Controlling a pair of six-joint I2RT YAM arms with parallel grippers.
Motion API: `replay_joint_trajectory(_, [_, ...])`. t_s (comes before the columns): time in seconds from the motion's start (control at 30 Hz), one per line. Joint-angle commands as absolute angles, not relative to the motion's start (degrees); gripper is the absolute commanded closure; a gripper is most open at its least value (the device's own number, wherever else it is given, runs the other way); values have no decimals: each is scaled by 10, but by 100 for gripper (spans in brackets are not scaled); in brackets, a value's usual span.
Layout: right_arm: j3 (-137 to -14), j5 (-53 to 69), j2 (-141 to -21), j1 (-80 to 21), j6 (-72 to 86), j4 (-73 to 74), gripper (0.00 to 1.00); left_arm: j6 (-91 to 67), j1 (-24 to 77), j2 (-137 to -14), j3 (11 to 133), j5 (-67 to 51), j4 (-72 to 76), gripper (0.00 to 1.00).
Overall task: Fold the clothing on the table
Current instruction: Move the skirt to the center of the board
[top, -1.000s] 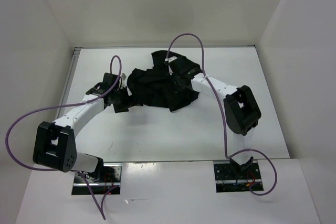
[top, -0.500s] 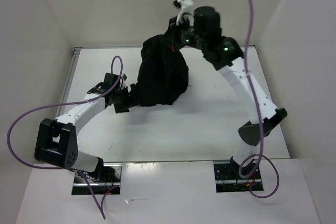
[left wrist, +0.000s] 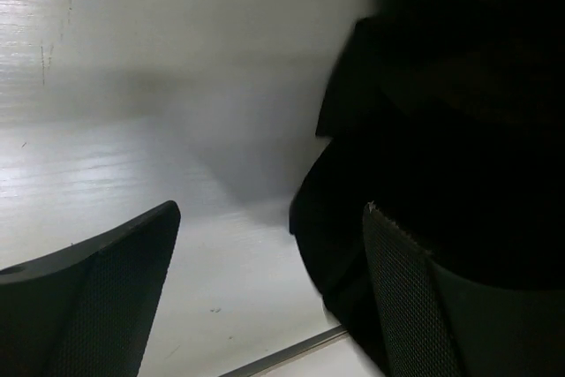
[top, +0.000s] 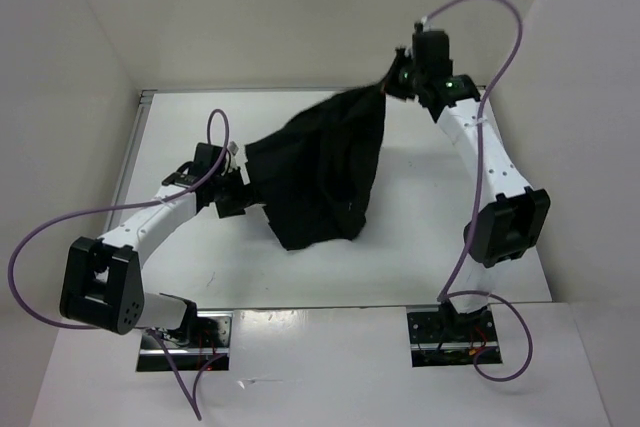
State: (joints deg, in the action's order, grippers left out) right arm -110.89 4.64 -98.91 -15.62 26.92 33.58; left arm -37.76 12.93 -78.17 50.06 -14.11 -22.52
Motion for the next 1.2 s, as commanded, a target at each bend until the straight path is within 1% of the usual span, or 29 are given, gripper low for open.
replay_joint_trajectory(0.0, [-1010,-11,-938,-151,315,314,100,-381,126,-758,491,-135,-221,9])
replay_joint_trajectory(0.1, [-991,-83,-938,-151,309,364,100,-381,120,-758,491,-141,-227,9])
replay_joint_trajectory(0.2, [-982,-101,-926,-151,304,374,100,-375,120,-765,506,-141,-227,8])
replay_joint_trajectory(0.33, [-947,-106,-871,-151,304,327,100,-375,120,-771,512,-146,-227,8])
replay_joint_trajectory(0.57, [-979,-149,-793,-171,261,295,100,-370,120,-771,512,-151,-232,8])
replay_joint_trajectory(0.67, [-1010,-117,-774,-185,230,289,100,-370,120,-771,512,-151,-232,8])
replay_joint_trajectory(0.8, [-1040,-18,-780,-185,180,294,100,-365,120,-776,512,-151,-232,8])
replay_joint_trajectory(0.87, [-1040,14,-759,-191,175,294,100,-359,120,-781,518,-151,-237,8])
replay_joint_trajectory(1.03, [-1045,-2,-700,-222,146,289,100,-348,120,-787,525,-151,-237,8])
replay_joint_trajectory(1.17, [-1051,-12,-640,-229,146,289,100,-343,120,-800,542,-164,-243,8])
